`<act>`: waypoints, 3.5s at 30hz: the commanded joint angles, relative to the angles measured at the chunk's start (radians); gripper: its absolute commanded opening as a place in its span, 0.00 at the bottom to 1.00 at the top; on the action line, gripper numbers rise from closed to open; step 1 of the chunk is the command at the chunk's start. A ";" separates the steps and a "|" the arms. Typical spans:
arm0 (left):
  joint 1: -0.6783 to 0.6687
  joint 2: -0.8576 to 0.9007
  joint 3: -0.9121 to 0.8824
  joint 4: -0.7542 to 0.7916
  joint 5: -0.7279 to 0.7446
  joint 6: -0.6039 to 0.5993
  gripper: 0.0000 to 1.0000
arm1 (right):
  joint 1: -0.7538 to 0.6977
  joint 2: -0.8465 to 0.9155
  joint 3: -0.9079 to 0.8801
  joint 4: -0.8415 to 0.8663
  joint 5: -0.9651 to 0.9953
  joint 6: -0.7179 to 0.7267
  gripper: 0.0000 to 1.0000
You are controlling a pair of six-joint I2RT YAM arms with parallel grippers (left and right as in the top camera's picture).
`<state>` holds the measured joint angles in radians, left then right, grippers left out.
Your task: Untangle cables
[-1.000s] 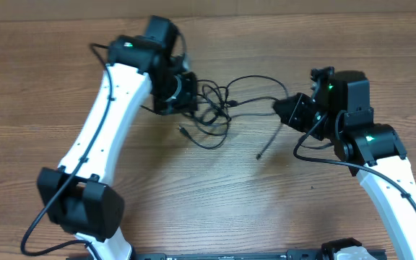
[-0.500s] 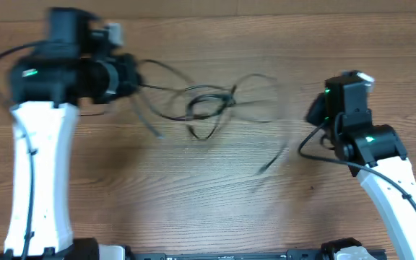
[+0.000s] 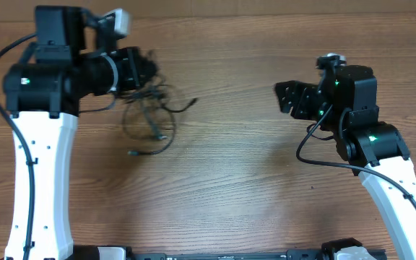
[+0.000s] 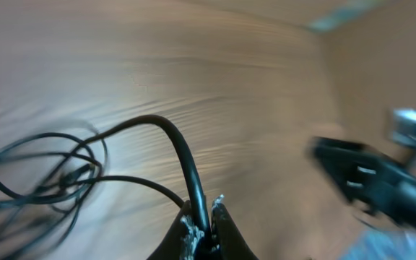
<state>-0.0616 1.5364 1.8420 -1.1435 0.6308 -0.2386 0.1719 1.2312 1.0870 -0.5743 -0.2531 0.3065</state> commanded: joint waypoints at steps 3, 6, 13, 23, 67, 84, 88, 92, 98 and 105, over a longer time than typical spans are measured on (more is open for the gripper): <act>-0.078 -0.014 0.013 0.128 0.226 0.138 0.05 | 0.003 -0.011 0.008 -0.019 -0.156 -0.061 0.78; -0.077 -0.014 0.013 0.117 0.050 0.108 0.06 | 0.003 -0.011 0.008 -0.048 -0.095 -0.062 0.77; -0.076 -0.010 0.012 -0.076 -0.348 0.074 0.63 | 0.003 -0.011 0.008 -0.117 -0.013 -0.077 0.79; -0.113 0.077 0.010 -0.165 -0.323 0.080 0.66 | 0.003 -0.011 0.007 -0.160 -0.004 -0.080 0.82; -0.531 0.639 -0.084 -0.144 -0.309 -0.643 0.62 | 0.002 -0.011 0.007 -0.319 0.330 0.004 0.90; -0.533 0.641 -0.188 -0.027 -0.546 -0.660 0.36 | 0.003 -0.011 0.008 -0.319 0.327 0.004 0.90; -0.541 0.644 -0.209 -0.018 -0.532 -0.671 0.36 | 0.003 -0.011 0.008 -0.319 0.327 0.004 0.89; -0.541 0.644 -0.253 0.027 -0.534 -0.682 0.35 | 0.003 -0.011 0.008 -0.319 0.327 0.004 0.89; -0.541 0.644 -0.260 0.087 -0.538 -0.626 0.11 | 0.003 -0.011 0.008 -0.318 0.327 0.004 0.89; -0.512 0.640 -0.199 0.090 -0.575 -0.540 0.04 | 0.003 -0.011 0.008 -0.318 0.327 0.004 0.90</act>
<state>-0.5930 2.1624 1.5944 -1.0473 0.1024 -0.8471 0.1719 1.2312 1.0870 -0.8944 0.0601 0.3080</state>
